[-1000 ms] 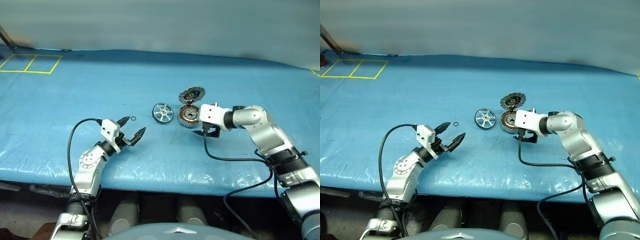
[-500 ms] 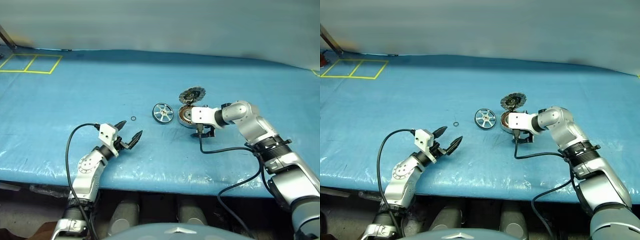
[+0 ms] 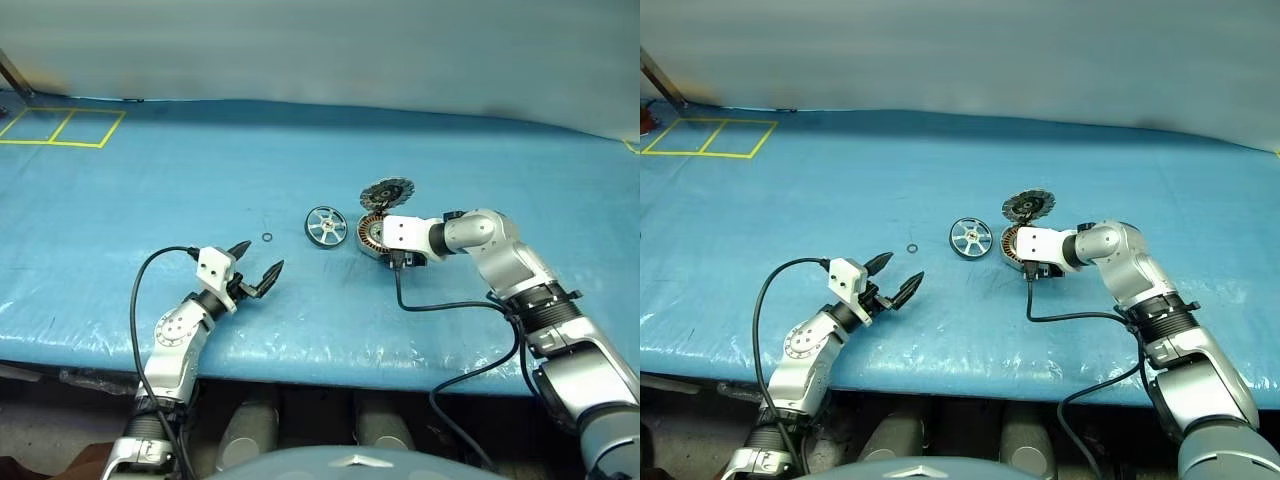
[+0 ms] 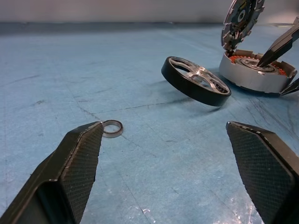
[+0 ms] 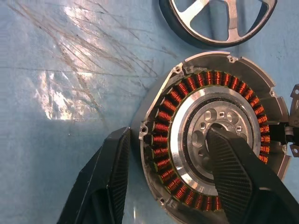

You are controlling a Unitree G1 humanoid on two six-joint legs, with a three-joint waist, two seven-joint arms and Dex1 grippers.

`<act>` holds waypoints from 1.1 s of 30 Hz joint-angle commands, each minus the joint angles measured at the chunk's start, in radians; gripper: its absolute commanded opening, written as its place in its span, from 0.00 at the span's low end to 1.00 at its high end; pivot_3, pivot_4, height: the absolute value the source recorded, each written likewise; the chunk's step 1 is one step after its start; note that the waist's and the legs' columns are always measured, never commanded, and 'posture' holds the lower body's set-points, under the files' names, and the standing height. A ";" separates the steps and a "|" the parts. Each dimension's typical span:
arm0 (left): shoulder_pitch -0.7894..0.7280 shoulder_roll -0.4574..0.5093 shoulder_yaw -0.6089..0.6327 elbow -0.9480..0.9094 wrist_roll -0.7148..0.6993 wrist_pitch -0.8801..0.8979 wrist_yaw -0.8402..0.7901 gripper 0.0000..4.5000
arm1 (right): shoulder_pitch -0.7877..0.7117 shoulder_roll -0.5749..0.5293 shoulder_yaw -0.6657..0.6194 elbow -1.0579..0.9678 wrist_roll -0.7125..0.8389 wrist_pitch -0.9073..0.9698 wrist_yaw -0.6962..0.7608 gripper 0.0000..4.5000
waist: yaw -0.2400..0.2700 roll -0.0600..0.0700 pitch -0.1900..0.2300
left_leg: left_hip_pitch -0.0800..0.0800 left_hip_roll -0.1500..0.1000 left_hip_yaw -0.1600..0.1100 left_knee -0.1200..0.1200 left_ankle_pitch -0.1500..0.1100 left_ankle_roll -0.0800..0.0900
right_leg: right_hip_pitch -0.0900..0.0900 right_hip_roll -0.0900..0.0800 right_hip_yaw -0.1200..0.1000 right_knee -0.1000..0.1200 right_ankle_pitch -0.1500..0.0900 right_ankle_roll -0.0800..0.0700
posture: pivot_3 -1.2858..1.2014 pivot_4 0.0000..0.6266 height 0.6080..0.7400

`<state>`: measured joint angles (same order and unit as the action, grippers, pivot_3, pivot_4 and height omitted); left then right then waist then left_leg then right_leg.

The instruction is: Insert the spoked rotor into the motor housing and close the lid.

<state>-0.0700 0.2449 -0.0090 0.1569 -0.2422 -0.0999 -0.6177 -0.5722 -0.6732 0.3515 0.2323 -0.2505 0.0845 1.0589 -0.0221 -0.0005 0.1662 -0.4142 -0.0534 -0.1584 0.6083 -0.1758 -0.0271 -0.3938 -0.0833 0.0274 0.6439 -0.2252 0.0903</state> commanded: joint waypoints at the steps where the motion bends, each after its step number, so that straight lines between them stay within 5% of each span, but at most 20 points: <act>1: -0.005 0.006 0.003 -0.024 0.007 -0.019 0.001 1.00 | 0.118 -0.012 0.009 -0.221 0.023 0.093 0.034 0.49 | 0.001 0.000 0.000 | 0.000 0.000 0.000 0.000 0.000 0.000 | 0.000 0.000 0.000 0.000 0.000 0.000 | 0.52 0.24 1.00; 12: -0.031 0.007 -0.009 -0.003 0.016 -0.008 -0.008 1.00 | 0.325 0.045 0.066 -0.695 0.077 0.309 0.027 0.49 | 0.000 0.000 0.000 | 0.000 0.001 0.000 0.003 -0.001 0.000 | 0.000 0.000 -0.001 0.001 -0.003 -0.004 | 0.52 0.24 1.00; 33: -0.009 0.009 -0.003 -0.012 0.017 -0.017 0.011 1.00 | 0.210 0.182 0.175 -0.547 -0.004 0.448 -0.152 0.49 | 0.007 0.000 0.000 | -0.001 0.001 -0.001 0.003 -0.001 0.000 | 0.000 0.000 -0.002 0.001 -0.002 -0.003 | 0.52 0.24 1.00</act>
<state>-0.0738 0.2501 -0.0172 0.1717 -0.2328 -0.0974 -0.6103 -0.3541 -0.4933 0.5320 -0.3182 -0.2408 0.5097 0.9245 -0.0153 -0.0009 0.1663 -0.4147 -0.0526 -0.1594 0.6117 -0.1767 -0.0276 -0.3938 -0.0832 0.0252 0.6446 -0.2274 0.0870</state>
